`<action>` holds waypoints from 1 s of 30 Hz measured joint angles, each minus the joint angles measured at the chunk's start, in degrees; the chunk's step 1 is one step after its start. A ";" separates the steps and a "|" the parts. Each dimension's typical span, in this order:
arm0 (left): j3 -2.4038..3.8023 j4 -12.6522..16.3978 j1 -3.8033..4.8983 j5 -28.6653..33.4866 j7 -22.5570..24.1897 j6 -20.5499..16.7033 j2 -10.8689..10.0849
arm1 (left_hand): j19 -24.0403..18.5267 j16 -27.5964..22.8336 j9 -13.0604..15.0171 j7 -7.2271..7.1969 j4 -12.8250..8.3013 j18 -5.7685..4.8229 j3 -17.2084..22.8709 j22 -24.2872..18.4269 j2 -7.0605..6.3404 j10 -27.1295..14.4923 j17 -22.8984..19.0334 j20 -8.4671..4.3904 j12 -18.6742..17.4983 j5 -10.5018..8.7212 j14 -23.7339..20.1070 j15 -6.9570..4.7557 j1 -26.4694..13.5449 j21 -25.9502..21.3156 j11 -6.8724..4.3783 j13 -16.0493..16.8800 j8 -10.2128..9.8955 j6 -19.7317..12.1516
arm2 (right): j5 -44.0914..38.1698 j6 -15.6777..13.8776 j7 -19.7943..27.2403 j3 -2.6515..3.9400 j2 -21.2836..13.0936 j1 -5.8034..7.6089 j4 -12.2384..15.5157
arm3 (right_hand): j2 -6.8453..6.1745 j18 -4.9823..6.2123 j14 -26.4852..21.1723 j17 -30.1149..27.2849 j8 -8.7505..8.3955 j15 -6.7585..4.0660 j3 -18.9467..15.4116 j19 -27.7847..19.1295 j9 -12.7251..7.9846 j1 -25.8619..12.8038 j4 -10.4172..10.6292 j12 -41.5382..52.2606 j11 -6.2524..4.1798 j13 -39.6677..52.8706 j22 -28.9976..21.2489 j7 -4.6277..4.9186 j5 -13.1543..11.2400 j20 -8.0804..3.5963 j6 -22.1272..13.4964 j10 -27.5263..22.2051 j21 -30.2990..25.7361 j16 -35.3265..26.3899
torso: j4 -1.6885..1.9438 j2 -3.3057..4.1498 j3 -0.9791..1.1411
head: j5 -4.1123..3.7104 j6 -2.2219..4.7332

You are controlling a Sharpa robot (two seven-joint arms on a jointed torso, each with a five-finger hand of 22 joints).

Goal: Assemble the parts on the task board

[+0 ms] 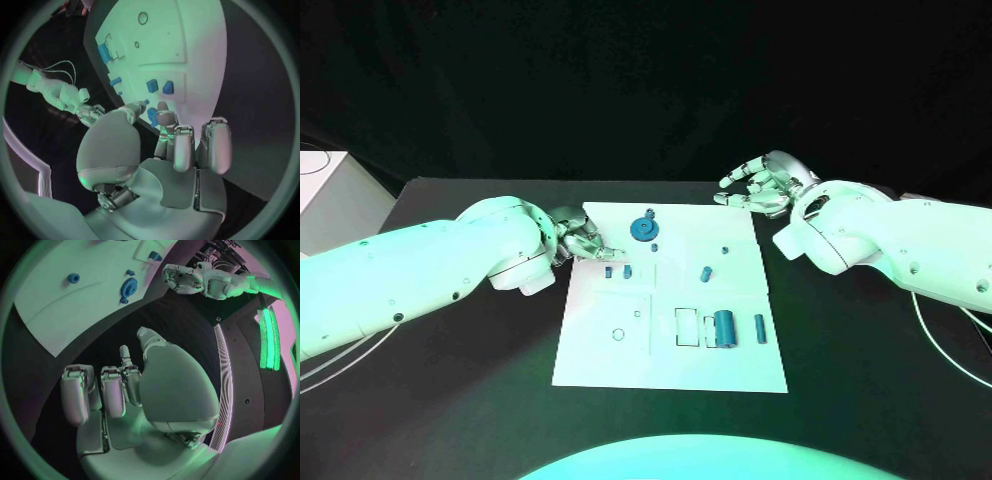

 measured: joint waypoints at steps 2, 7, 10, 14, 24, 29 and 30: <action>0.35 -0.07 0.02 2.12 2.17 -1.41 -0.13 | -3.48 -2.58 -0.87 1.75 0.01 1.47 -0.58 -3.88 0.40 -5.37 0.00 1.23 -3.87 0.23 -0.01 1.57 1.72 -3.47 1.70 -5.10 -1.26 -3.59 | 0.00 0.00 0.02 0.00 0.00 -0.01 -0.05 | 0.00 0.00 0.00 0.00 0.00 0.00 0.00 0.00 0.00 0.00 0.00 0.00 0.00 0.00 0.00 0.00 0.00 0.00 0.00 0.00 0.00 0.00 | -0.02 0.00 0.00 | -0.05 0.07; 0.65 -1.13 0.06 6.98 9.44 -4.51 0.39 | -11.95 -9.44 -4.75 5.13 -1.06 4.16 1.62 -15.09 1.70 -13.58 -3.24 3.63 -6.68 0.31 -3.20 4.38 10.01 -12.13 4.62 -8.06 -4.34 -8.80 | 0.03 -0.03 0.10 0.00 0.00 -0.02 -0.16 | 0.00 0.00 0.00 0.00 0.00 0.00 0.00 0.00 0.00 0.00 0.00 0.00 0.00 -0.01 0.00 0.00 0.00 0.00 0.00 0.00 -0.12 -0.23 | -0.03 0.00 0.04 | -0.19 0.23; 0.42 -2.05 0.10 8.00 14.42 -5.87 1.54 | -15.55 -12.75 -7.73 6.37 -2.77 4.37 4.28 -19.75 1.16 -17.45 -7.94 4.86 -9.17 0.31 -7.03 5.44 15.29 -16.09 5.90 -10.48 -6.25 -10.04 | 0.07 -0.08 0.25 0.00 -0.01 -0.03 -0.19 | 0.00 0.00 0.00 0.00 0.00 0.00 0.00 0.00 0.00 0.00 0.00 -0.64 0.01 -0.01 -0.01 -0.02 0.00 0.00 -0.02 -0.01 -1.07 -0.41 | -0.03 0.00 0.07 | -0.30 0.35; -0.57 -3.28 0.09 7.22 20.16 -7.02 3.47 | -20.75 -16.34 -11.48 6.91 -5.90 5.96 7.41 -25.48 0.02 -20.42 -13.93 5.77 -12.30 0.31 -12.43 6.34 19.95 -21.04 6.83 -14.05 -8.17 -9.66 | 0.16 -0.16 0.54 0.00 -0.01 -0.03 -0.25 | 0.00 0.94 0.00 -0.01 0.14 0.00 0.51 0.00 0.00 0.00 0.00 -2.45 0.31 -0.01 -0.01 -0.21 0.00 0.00 -0.21 -1.36 -3.86 -1.58 | -0.03 0.03 0.07 | -0.48 0.60; -2.27 -8.20 -0.11 -5.63 28.55 -8.08 8.71 | -26.50 -21.32 -17.77 7.18 -11.03 7.28 12.91 -28.49 -3.08 -22.56 -24.04 6.26 -17.87 -0.20 -20.38 6.78 20.65 -23.41 7.52 -20.93 -11.36 -8.74 | 0.68 -0.48 1.84 0.00 0.18 -0.03 -0.74 | -1.22 8.94 -5.48 -22.30 2.03 -0.39 4.65 -13.90 0.32 -0.23 0.01 -26.63 0.63 -14.01 -18.92 -0.62 0.00 -0.26 -1.23 -17.52 -46.44 -22.75 | -0.05 0.07 0.01 | -0.95 1.52; -2.72 -11.39 -0.18 -12.49 30.60 -7.94 11.17 | -25.54 -21.53 -20.76 6.02 -12.83 7.29 11.11 -27.68 -3.20 -23.76 -27.00 6.61 -20.84 -3.13 -20.75 7.22 18.73 -23.37 7.76 -24.25 -13.68 -7.57 | 1.34 -0.71 2.84 0.00 0.47 -0.03 -1.03 | -1.88 9.37 -11.29 -37.73 3.06 0.19 7.94 -16.21 0.68 -0.61 -0.02 -40.55 0.91 -27.87 -29.75 -0.25 0.00 0.42 -1.82 -25.32 -60.48 -42.00 | -0.04 0.09 0.01 | -1.09 1.77; -2.80 -11.94 -0.19 -13.70 30.88 -7.85 11.58 | -24.96 -21.34 -21.32 5.82 -13.21 7.29 11.07 -27.32 -3.19 -23.78 -27.32 6.66 -21.27 -3.55 -20.62 7.22 18.71 -22.98 7.78 -24.80 -14.16 -7.37 | 1.48 -0.73 3.04 0.00 0.53 -0.03 -1.07 | -2.39 9.37 -11.51 -38.51 3.36 0.41 8.63 -16.29 0.79 -0.63 -0.09 -41.89 0.92 -29.59 -31.36 -0.11 0.00 0.50 -1.97 -25.69 -62.23 -44.46 | -0.04 0.10 0.01 | -1.10 1.81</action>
